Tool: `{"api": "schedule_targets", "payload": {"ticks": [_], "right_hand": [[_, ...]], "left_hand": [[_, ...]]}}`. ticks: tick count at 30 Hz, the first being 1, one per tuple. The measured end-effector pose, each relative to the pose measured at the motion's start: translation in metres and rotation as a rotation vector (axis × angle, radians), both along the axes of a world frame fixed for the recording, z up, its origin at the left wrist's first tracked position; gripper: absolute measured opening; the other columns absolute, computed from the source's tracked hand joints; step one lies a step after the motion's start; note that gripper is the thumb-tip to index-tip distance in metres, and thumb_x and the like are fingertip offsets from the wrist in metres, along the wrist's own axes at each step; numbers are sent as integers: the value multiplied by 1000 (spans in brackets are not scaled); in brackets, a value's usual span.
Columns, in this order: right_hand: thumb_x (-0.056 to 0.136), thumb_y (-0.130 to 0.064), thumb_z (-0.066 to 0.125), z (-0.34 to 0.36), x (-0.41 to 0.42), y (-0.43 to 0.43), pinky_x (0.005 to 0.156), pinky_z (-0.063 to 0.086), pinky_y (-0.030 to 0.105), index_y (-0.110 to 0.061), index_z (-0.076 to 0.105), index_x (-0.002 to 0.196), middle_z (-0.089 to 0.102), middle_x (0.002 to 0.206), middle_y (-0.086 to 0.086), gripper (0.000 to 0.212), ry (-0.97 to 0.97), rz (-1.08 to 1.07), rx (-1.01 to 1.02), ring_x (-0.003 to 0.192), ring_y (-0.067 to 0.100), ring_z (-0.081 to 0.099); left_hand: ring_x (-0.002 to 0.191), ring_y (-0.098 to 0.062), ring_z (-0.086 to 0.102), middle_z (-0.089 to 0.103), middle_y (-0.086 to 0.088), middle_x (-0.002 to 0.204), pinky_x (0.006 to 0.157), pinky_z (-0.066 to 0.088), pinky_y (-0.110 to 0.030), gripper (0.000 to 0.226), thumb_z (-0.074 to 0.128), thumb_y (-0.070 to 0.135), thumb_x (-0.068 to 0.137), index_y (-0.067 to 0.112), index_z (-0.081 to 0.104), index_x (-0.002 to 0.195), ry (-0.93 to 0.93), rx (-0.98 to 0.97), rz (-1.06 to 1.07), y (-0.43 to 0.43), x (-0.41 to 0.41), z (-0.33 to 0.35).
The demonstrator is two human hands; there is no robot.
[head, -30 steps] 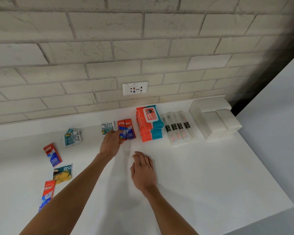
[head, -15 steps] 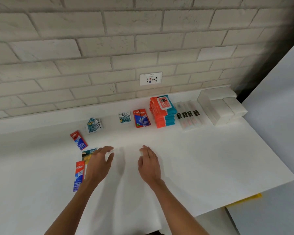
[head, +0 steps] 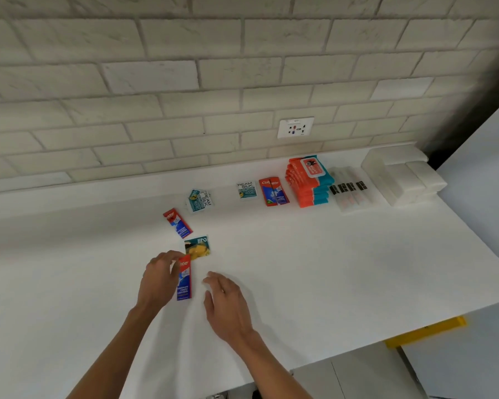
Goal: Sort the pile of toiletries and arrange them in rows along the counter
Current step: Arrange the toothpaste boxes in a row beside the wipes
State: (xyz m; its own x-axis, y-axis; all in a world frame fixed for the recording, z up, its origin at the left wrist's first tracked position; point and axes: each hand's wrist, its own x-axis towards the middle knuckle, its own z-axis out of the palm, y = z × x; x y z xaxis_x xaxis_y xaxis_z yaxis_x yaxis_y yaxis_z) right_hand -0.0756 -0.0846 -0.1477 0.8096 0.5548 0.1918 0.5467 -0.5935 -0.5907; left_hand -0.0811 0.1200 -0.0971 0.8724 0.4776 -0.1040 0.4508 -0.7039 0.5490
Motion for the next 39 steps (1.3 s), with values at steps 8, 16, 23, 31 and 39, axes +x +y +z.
{"api": "schedule_targets", "payload": {"ticks": [8,16,23,31,39], "right_hand": [[101,-25,62,-20,-23,32,119,41,39,-22,58,146,62,149,4,46,-92,86,-70,136,24,60],[105,-35,54,-24,-23,29,121,36,36,-30,61,144,60,153,-1,40,-141,86,-148,143,20,54],[107,-39,51,-17,-19,32,120,43,37,-29,65,138,63,149,-1,36,-40,53,-103,139,19,55],[101,-33,73,16,1,16,83,62,25,-33,53,112,69,115,-19,23,475,-238,347,113,3,67],[93,-12,82,51,40,-27,81,62,29,-19,71,101,80,96,-10,16,606,-367,598,91,14,77]], "left_hand": [[137,-27,46,45,-8,155,98,57,-43,46,51,30,106,17,46,151,166,60,-161,24,14,-13],[136,-25,42,43,-10,150,99,55,-39,46,55,36,104,17,50,146,240,88,-259,35,23,-15],[102,-22,66,70,-12,119,62,54,-18,14,60,25,102,23,54,114,117,-208,-155,38,23,-4],[89,-19,76,75,-2,104,68,65,-30,11,64,24,99,27,59,108,-61,-473,-140,11,21,30],[95,-19,76,77,-3,97,76,65,-37,11,64,16,99,20,64,109,-230,-665,-52,-39,57,67]]}}
